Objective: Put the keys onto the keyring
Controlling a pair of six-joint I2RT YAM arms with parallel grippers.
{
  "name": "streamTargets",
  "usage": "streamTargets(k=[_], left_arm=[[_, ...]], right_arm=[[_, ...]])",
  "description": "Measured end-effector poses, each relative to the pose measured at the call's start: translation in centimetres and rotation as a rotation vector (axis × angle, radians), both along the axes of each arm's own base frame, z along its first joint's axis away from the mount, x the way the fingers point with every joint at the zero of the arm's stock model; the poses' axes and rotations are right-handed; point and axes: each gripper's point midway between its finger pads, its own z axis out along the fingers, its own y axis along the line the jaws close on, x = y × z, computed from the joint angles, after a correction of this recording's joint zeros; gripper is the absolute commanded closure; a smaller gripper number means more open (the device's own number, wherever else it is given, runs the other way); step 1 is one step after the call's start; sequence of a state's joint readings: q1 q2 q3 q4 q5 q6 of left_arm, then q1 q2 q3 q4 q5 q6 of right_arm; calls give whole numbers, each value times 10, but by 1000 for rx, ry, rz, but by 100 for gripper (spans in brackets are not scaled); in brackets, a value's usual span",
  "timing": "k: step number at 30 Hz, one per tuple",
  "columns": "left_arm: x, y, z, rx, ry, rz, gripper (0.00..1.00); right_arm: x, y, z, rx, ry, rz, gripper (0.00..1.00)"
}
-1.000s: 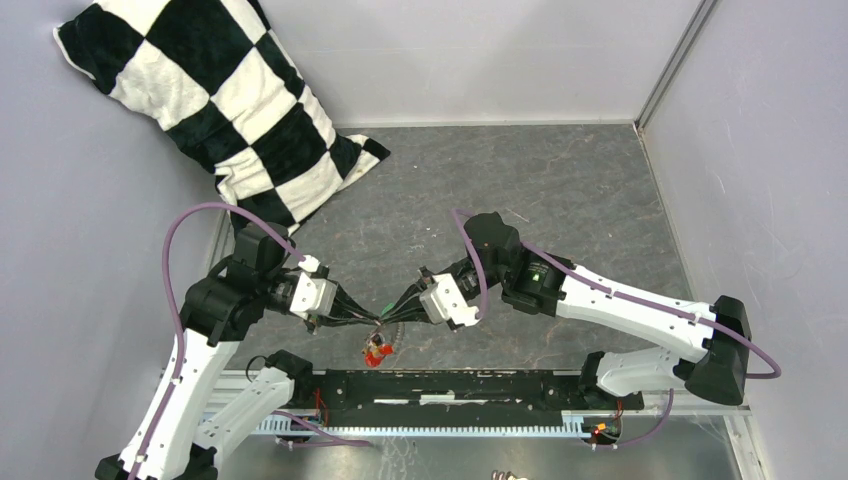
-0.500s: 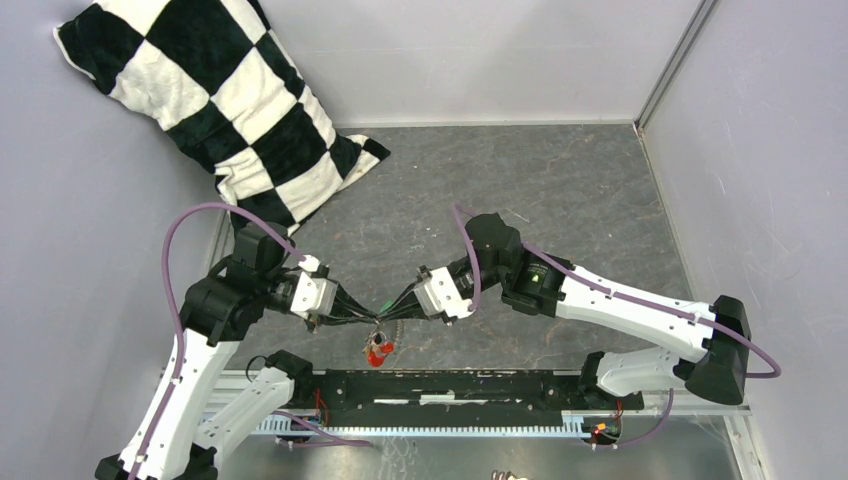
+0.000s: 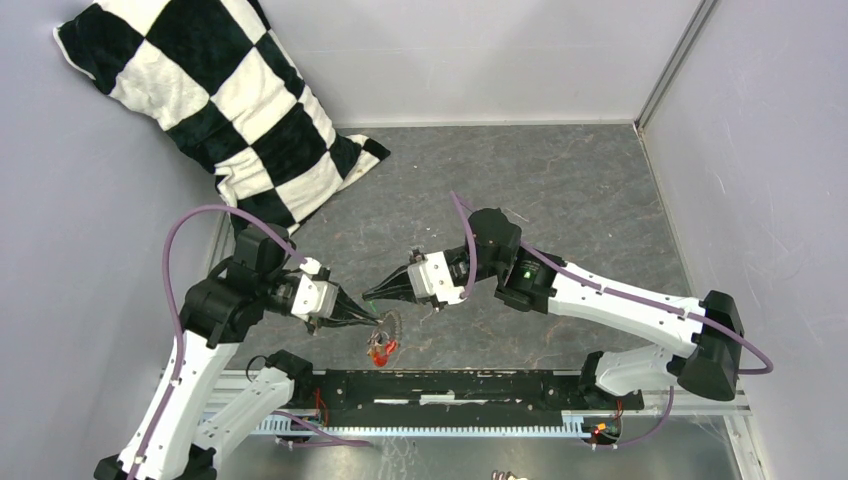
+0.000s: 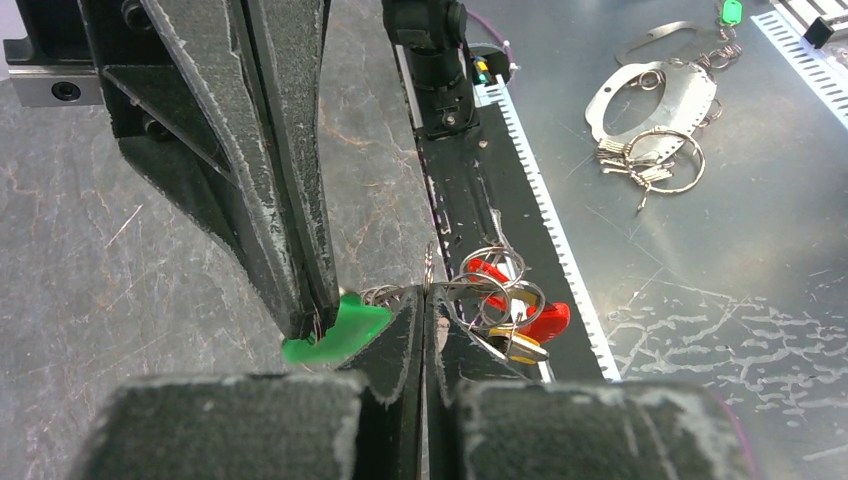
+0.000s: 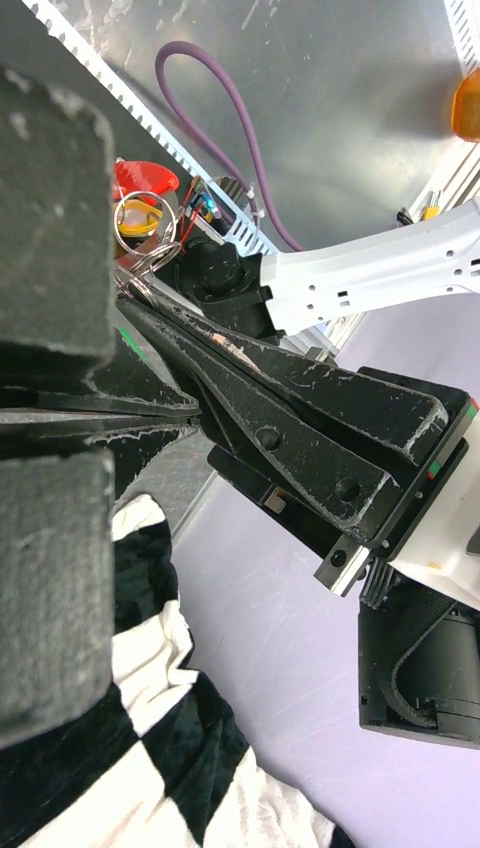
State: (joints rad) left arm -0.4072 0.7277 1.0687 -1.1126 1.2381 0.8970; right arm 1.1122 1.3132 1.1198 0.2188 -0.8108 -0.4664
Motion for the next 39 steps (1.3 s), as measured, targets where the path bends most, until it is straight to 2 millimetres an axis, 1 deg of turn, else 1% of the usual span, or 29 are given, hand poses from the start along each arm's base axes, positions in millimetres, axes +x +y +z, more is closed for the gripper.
streamTargets(k=[6, 9, 18, 20, 22, 25, 28, 31, 33, 34, 37, 39], left_arm=[[0, 0, 0, 0, -5, 2, 98], [0, 1, 0, 1, -6, 4, 98], [0, 1, 0, 1, -7, 4, 98], [0, 1, 0, 1, -7, 4, 98], [0, 1, 0, 1, -7, 4, 98], [0, 1, 0, 2, -7, 5, 98], [0, 1, -2, 4, -4, 5, 98], [0, 1, -3, 6, 0, 5, 98], [0, 1, -3, 7, 0, 6, 98], [0, 1, -3, 7, -1, 7, 98], [-1, 1, -4, 10, 5, 7, 98], [-1, 1, -5, 12, 9, 7, 98]], right_arm=[[1, 0, -1, -3, -10, -7, 100], [2, -4, -4, -15, -29, -11, 100], [1, -37, 5, 2, -55, 14, 100], [0, -42, 2, -4, -46, 18, 100], [1, -46, -6, -19, -30, 7, 100], [11, -51, -24, -57, -7, -74, 100], [43, -61, -53, -135, 37, -273, 100], [80, -77, -94, -238, 95, -479, 100], [96, -91, -131, -319, 139, -586, 100], [101, -99, -153, -369, 161, -633, 100], [107, -119, -224, -560, 220, -719, 100], [109, -126, -255, -662, 249, -744, 100]])
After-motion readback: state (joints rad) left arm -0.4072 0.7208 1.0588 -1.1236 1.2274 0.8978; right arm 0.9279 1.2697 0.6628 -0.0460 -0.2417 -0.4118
